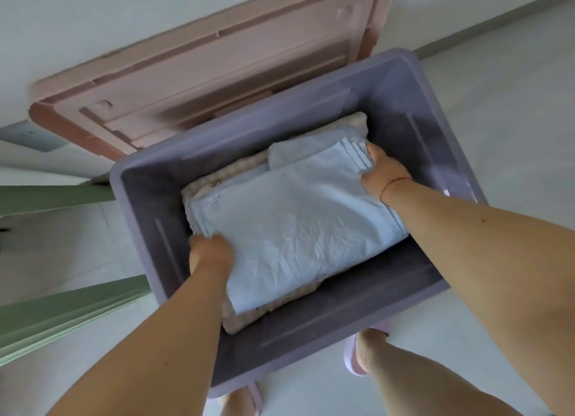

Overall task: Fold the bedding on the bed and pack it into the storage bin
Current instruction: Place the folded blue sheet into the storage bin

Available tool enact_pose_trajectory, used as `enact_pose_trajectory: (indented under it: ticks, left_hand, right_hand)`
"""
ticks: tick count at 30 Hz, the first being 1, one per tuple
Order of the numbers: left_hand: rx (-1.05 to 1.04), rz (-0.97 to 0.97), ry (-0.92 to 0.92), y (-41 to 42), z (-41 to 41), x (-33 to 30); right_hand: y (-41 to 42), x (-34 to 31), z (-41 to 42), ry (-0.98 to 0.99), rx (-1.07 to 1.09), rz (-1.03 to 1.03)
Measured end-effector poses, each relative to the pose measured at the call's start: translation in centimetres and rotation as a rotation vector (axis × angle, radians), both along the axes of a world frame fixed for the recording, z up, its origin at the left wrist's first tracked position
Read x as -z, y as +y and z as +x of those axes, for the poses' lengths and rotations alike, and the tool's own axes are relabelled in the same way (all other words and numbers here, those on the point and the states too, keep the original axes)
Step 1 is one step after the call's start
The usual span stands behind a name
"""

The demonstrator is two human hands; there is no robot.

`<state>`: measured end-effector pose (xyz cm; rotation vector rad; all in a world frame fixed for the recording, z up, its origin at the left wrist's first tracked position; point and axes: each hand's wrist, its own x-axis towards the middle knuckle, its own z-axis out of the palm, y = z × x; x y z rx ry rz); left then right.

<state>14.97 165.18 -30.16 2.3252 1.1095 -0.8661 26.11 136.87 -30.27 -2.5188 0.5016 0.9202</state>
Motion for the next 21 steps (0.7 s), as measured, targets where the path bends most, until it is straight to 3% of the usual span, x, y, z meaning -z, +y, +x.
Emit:
enact_pose_trajectory:
  ticks: [2, 3, 4, 7, 11, 16, 21]
  left_hand:
    - [-0.134, 0.169, -0.263, -0.4, -0.4, 0.4]
    - [-0.04, 0.243, -0.468, -0.6, -0.1, 0.9]
    - [0.171, 0.327, -0.531, -1.0, -0.2, 1.0]
    - [0.652, 0.189, -0.619, -3.3, -0.3, 1.9]
    - [1.007, 0.146, -0.526, -6.1, -2.0, 3.5]
    - [0.919, 0.232, -0.377, -4.4, -0.6, 7.5]
    - [0.839, 0.22, -0.325, -3.2, 1.9, 9.8]
  right_hand:
    - [0.9, 0.4, -0.5, -0.151, -0.169, -0.282]
    - [1.5, 0.6, -0.9, -0.269, -0.268, -0.342]
    - [2.2, 0.8, -1.3, -0.361, -0.359, -0.337]
    - [5.0, 1.8, -2.6, -0.443, -0.577, -0.183]
    - [8.4, 3.3, -3.5, -0.49, -0.819, -0.045]
    - [8.5, 6.2, -1.9, -0.368, -0.987, -0.085]
    - [8.3, 9.3, 0.5, -0.239, -0.955, -0.109]
